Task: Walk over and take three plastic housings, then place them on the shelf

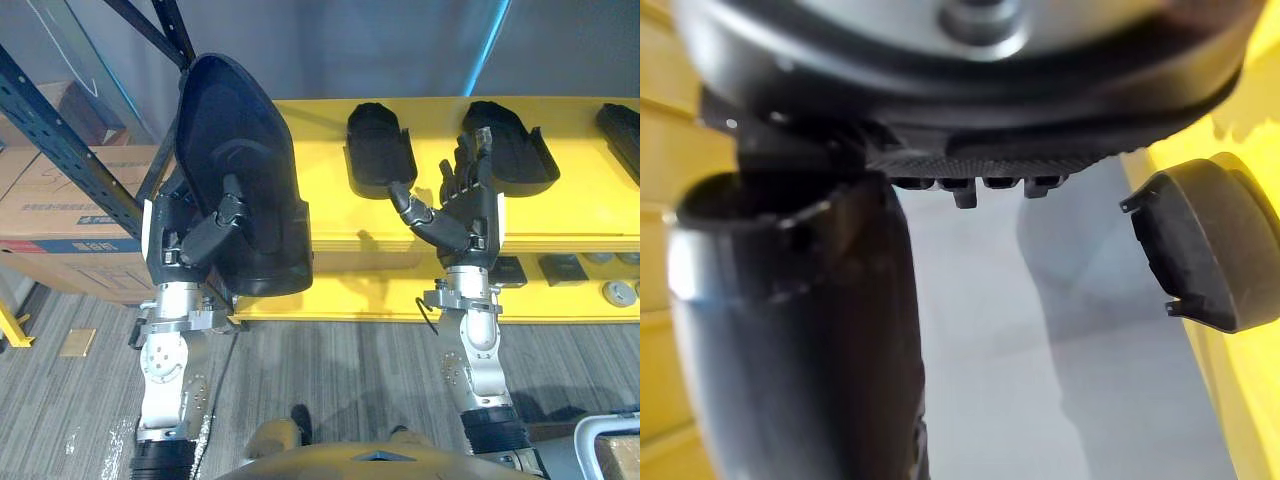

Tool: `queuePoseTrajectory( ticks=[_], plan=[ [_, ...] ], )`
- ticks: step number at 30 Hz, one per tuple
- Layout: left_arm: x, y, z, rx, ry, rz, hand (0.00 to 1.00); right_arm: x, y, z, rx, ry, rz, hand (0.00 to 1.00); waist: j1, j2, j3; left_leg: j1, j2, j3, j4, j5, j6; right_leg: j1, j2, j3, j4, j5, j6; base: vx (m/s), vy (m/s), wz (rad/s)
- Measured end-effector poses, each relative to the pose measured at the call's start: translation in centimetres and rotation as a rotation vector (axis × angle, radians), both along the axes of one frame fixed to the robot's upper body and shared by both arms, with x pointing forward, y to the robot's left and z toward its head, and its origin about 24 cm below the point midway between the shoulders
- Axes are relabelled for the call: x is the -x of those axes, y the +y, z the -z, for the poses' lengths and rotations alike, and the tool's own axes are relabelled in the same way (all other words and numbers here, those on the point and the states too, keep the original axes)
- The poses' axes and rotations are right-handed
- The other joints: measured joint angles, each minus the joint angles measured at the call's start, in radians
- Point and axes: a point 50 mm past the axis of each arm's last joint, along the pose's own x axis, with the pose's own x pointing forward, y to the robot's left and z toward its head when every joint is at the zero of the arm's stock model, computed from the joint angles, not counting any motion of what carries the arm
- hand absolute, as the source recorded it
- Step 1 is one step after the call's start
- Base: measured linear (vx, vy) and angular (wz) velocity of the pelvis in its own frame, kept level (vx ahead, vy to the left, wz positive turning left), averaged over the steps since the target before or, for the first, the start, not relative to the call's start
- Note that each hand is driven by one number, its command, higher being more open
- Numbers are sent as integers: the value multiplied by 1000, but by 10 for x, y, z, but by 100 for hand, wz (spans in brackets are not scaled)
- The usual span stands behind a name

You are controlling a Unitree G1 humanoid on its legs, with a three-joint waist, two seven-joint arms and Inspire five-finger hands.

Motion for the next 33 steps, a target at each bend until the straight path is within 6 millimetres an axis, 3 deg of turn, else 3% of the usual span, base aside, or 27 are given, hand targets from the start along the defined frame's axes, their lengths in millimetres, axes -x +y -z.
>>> queuePoseTrajectory(
  ticks=[5, 9, 14, 19, 27, 33],
  plan=[
    [9, 7, 10, 28, 43, -55, 0, 1, -12, -6, 64, -31, -10, 100, 4, 22, 17, -38, 40, -17, 126, -38, 2, -5, 24, 29, 59, -40, 4, -53, -26, -5],
    [9, 9, 12, 41, 48, -77, 0, 1, -13, -8, 82, -42, -7, 100, 3, 22, 20, 37, 47, -6, 0, -9, -42, -23, 29, 55, 90, -50, -10, -88, -26, -15],
    [10, 30, 4, -25, 31, -193, 0, 18, -14, -18, 88, -89, 1, 100, -21, 25, 6, 105, 32, 38, -155, 47, -56, -51, 32, 104, 83, -47, -6, -62, -9, -26],
    [-11, 65, -2, -87, 47, -342, 0, 27, -19, -9, 84, -51, -11, 100, -37, 30, 1, 115, 32, 77, -185, 71, -55, -70, 44, 140, 51, -9, 8, 42, 8, -22],
    [-51, 107, 17, -95, 245, -406, 0, 20, -15, -2, 197, 38, -170, 100, -84, 37, 3, 93, 20, 95, -184, 74, -49, -111, 41, 177, 52, 1, 11, 37, 25, -12],
    [-66, 129, 12, -10, 292, -451, 0, 15, -13, -1, 273, 79, -248, 100, -99, 87, 24, 75, 16, 99, -183, 88, -38, -157, 37, 208, 91, -4, 6, -12, 7, -11]
  ],
)
